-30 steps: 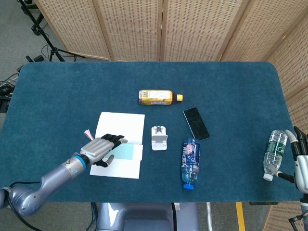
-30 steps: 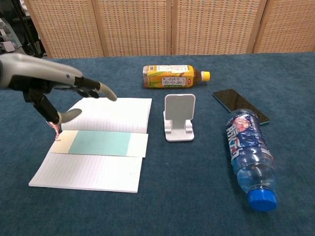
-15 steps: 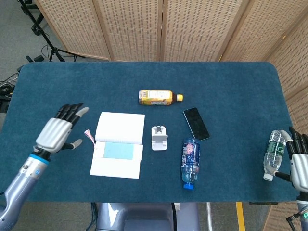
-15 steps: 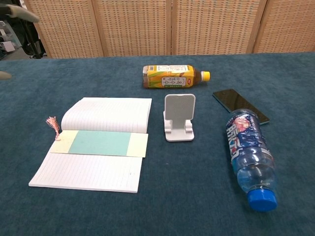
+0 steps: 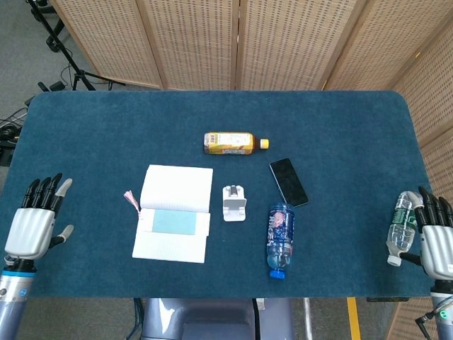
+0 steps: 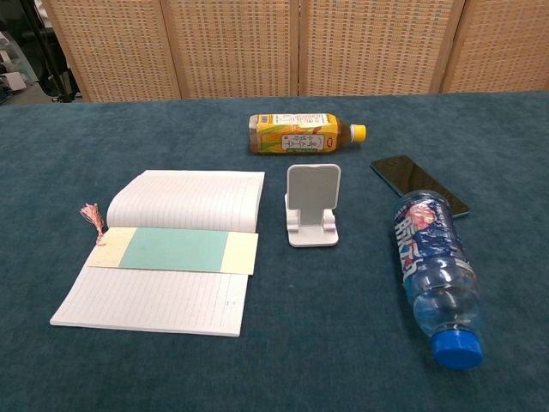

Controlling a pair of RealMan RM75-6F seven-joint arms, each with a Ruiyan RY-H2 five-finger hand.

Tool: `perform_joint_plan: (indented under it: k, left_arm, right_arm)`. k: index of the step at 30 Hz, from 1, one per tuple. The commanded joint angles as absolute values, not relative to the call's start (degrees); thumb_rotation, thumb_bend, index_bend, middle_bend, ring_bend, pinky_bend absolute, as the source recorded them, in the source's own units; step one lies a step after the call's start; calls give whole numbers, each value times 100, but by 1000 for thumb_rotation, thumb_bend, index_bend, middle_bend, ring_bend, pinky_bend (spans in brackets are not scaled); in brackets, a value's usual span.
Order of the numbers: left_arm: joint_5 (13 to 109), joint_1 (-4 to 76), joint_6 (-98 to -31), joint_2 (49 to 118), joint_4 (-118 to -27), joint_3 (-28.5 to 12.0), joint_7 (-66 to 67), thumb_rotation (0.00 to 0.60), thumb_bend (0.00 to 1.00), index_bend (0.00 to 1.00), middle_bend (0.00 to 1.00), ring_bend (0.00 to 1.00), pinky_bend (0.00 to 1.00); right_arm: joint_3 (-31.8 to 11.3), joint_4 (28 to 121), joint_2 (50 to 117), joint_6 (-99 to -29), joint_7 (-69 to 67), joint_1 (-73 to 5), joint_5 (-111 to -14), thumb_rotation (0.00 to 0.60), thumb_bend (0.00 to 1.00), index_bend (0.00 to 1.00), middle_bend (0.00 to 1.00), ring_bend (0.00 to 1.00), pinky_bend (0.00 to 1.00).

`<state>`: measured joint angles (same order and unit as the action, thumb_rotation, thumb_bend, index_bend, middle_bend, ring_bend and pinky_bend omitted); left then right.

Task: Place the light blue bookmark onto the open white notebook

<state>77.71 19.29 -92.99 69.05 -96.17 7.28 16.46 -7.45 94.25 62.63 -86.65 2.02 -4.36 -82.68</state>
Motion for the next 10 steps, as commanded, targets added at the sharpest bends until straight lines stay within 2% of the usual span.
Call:
perform_joint_plan:
  k: [1,10]
  left_arm:
    - [7735,1779,-9308,7036,-9511,689,1660,600,210,0,0,0,0]
    - [7577,1500,-9129,7145,-9249,476,1173,600,212,0,0,0,0]
  right_arm:
    - [-736,9433,6273,-8606,272,-462,-8245,600,0,0,0,0,0]
    - [-698,9418,6282,-8402,390,-543,-8186,600,0,0,0,0,0]
